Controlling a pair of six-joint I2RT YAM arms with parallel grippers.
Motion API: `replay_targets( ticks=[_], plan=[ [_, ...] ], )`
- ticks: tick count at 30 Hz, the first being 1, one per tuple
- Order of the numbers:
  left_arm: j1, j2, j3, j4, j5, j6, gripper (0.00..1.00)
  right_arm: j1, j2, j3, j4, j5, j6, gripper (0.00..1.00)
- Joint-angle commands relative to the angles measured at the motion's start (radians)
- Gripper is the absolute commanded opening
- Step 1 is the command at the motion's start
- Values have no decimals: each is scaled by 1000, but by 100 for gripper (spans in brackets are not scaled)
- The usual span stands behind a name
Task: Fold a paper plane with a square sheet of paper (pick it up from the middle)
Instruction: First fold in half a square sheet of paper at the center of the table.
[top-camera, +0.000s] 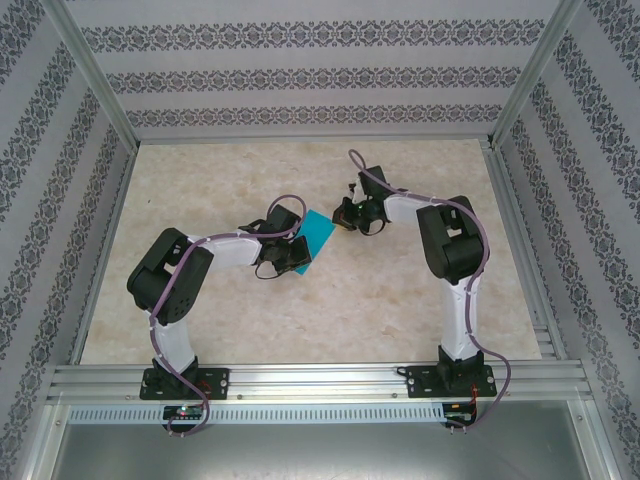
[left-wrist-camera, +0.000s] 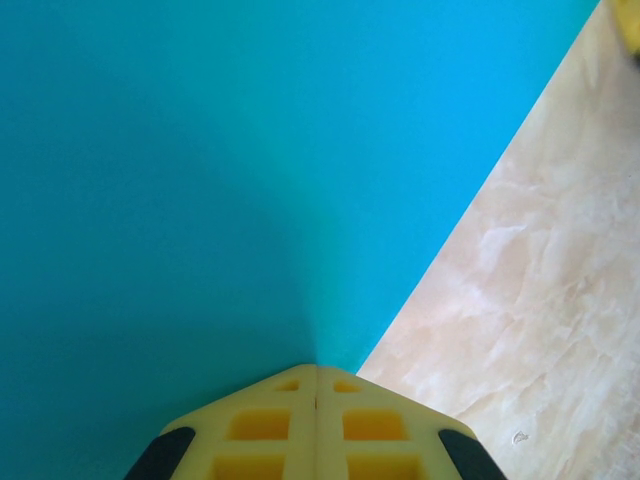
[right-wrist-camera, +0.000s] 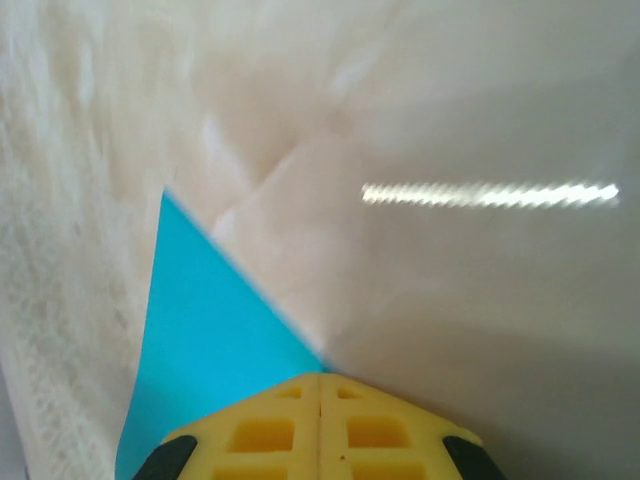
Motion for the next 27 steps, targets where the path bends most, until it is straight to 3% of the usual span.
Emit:
replay_targets(
  ticks=[1, 6, 11, 18, 27],
  plan=[
    [-9, 41, -23, -139, -15, 20, 0, -45, 21, 52, -44, 127, -31, 0],
    [-9, 30, -7, -110, 7, 33, 0, -65, -97, 29, -65, 81, -82, 0],
    [-9, 10, 38, -84, 38, 60, 0, 10, -168, -75, -28, 2, -69, 0],
    [-9, -45, 84, -34, 36, 154, 1, 131, -133, -179, 82, -59, -10, 0],
    [-10, 12, 97, 32, 101, 178, 0, 135, -69, -139, 57, -80, -21, 0]
  ],
)
